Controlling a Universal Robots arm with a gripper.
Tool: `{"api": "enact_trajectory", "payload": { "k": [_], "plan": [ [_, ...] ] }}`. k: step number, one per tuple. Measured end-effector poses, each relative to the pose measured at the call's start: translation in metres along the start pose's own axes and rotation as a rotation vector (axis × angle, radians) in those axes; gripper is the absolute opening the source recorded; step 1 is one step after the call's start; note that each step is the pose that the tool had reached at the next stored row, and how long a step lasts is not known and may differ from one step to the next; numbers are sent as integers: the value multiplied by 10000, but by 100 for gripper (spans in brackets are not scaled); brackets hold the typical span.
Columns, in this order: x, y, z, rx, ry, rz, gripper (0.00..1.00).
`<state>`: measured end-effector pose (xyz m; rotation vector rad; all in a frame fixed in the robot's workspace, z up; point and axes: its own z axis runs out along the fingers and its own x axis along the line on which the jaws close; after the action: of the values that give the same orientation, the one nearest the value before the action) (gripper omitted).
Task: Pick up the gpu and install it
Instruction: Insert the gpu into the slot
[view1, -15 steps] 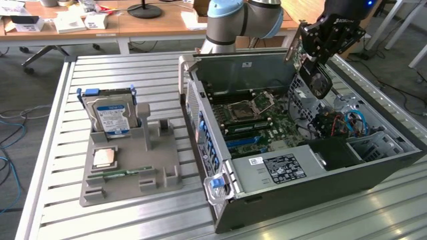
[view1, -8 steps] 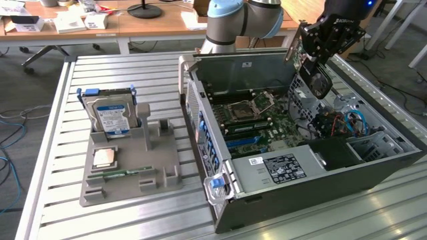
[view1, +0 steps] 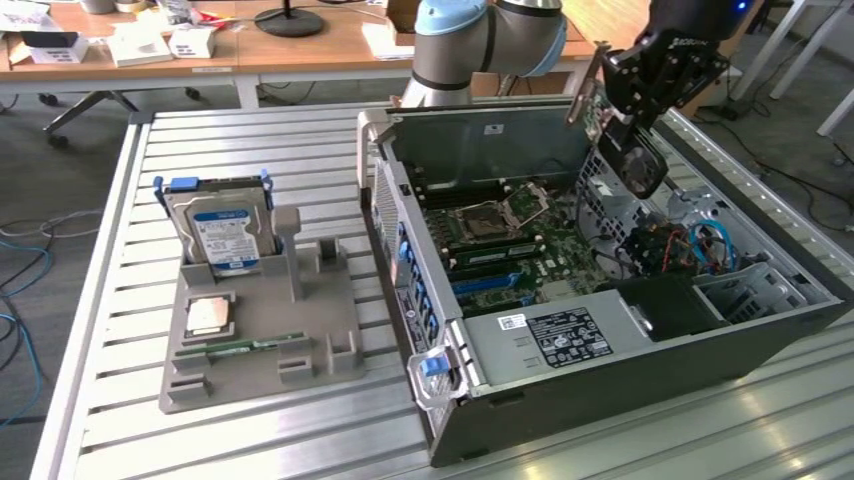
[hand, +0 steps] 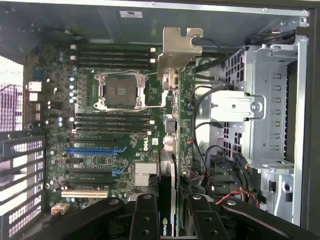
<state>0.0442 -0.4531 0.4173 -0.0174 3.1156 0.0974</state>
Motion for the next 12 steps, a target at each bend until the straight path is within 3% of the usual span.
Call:
{"api": "enact_trajectory", "payload": {
  "k": [5,9,12],
  "plan": [
    [1,1,1,26,57,-895,27],
    [8,1,1,215,99,-1409,27],
    [10,0,2,244,127,-1933,27]
  ]
}}
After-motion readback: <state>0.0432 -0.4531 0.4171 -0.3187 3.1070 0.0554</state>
